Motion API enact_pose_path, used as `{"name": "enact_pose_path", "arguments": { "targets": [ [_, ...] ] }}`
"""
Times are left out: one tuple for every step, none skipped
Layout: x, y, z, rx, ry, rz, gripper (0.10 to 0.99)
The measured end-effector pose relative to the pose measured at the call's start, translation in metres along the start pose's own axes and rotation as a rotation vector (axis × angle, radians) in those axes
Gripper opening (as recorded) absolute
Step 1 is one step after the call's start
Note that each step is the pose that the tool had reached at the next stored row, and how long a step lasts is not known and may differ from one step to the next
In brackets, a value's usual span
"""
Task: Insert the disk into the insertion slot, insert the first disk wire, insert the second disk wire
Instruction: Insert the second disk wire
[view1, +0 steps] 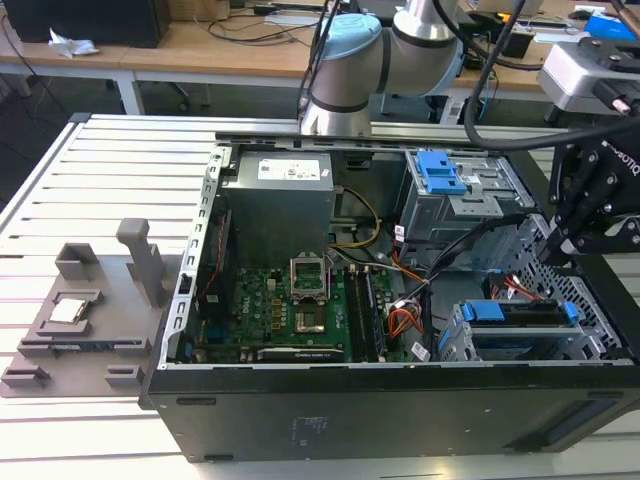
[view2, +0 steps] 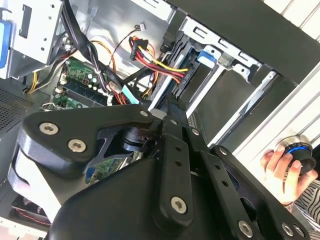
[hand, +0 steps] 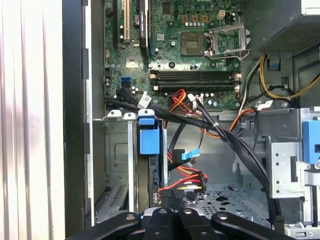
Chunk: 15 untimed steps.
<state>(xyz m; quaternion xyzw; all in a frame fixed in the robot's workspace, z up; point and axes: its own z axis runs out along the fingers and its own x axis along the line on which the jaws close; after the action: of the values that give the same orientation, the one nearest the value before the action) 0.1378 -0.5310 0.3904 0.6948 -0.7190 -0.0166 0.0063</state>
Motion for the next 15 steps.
{"name": "enact_pose_path", "arguments": {
  "targets": [
    [0.0001,0.0024,0.0001,0.0,-0.0001,0.0,0.106],
    [0.0002,0.0046,0.0002,0.0,-0.0001,0.0,0.106],
    [0.0002,0.0061,0.0003,0.0,-0.0001,0.0,0.106],
    [0.0003,0.0074,0.0002,0.0,0.0,0.0,0.106],
    [0.0003,0.0089,0.0003,0.0,-0.0001,0.0,0.106],
    [0.0005,0.0137,0.0005,0.0,0.0,0.0,0.106],
    [0.0006,0.0187,0.0006,0.0,0.0,0.0,0.106],
    [0.0007,0.0211,0.0007,0.0,-0.0001,0.0,0.106],
    [0.0008,0.0237,0.0008,0.0,0.0,0.0,0.106],
    [0.0009,0.0256,0.0008,0.0,0.0,0.0,0.106],
    [0.001,0.0282,0.0009,0.0,0.0,0.0,0.106],
    [0.001,0.0292,0.001,0.0,0.0,0.0,0.106],
    [0.0008,0.0303,0.001,0.0,0.0,0.0,0.106],
    [0.0001,0.0314,0.001,0.0,0.0,0.0,0.106],
    [-0.0015,0.0319,0.0011,0.0,-0.0001,0.0,0.106]
  ]
}}
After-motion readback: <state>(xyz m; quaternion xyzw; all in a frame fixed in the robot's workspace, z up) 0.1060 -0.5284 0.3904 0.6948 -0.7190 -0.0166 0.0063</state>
